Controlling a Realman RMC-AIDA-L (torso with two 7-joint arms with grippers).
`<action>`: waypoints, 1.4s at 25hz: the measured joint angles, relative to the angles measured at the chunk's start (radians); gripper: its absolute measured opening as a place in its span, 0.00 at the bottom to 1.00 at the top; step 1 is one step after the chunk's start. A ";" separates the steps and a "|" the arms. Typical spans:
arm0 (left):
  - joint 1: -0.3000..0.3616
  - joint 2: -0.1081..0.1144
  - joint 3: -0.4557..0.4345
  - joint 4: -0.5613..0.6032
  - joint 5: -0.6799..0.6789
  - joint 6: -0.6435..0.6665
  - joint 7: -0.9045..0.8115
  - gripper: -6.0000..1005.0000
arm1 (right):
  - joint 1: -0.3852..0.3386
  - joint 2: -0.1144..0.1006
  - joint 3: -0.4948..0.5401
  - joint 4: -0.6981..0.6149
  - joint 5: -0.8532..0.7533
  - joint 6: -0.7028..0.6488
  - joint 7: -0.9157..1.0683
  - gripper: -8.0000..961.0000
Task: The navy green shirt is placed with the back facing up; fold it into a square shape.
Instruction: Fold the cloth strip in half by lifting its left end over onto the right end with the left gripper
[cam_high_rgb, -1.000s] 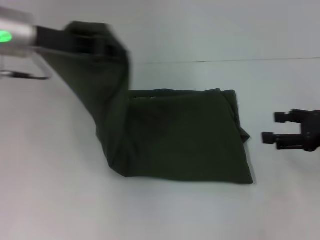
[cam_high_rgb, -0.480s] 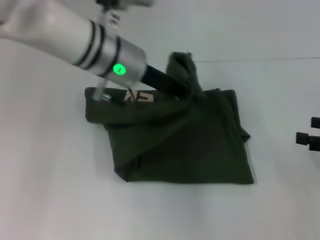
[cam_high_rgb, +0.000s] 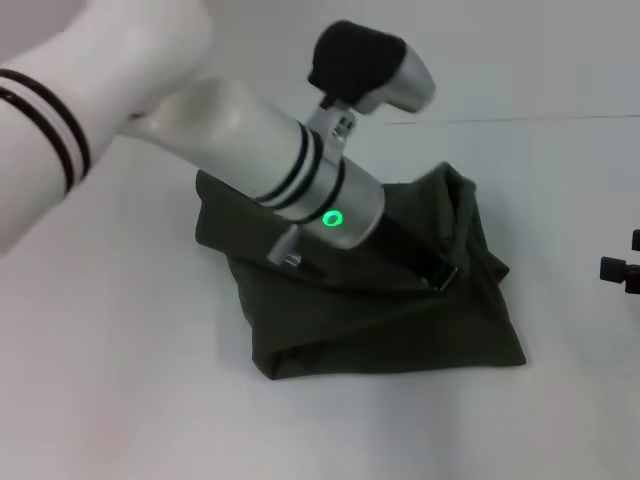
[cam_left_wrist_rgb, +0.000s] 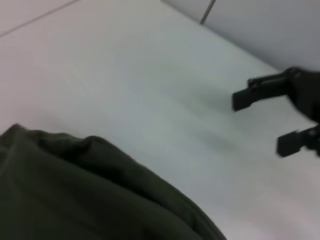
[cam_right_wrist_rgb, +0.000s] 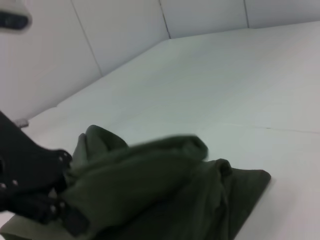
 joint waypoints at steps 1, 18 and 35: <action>-0.006 0.000 0.014 -0.013 -0.005 -0.016 -0.001 0.02 | 0.002 0.001 -0.002 0.002 0.000 0.007 0.000 0.96; -0.010 -0.002 0.090 -0.067 -0.111 -0.057 0.000 0.41 | 0.012 0.009 -0.006 0.007 -0.001 0.029 0.023 0.96; 0.116 0.025 -0.010 0.136 -0.127 -0.043 0.005 0.86 | 0.015 0.009 -0.007 0.008 -0.002 0.032 0.025 0.96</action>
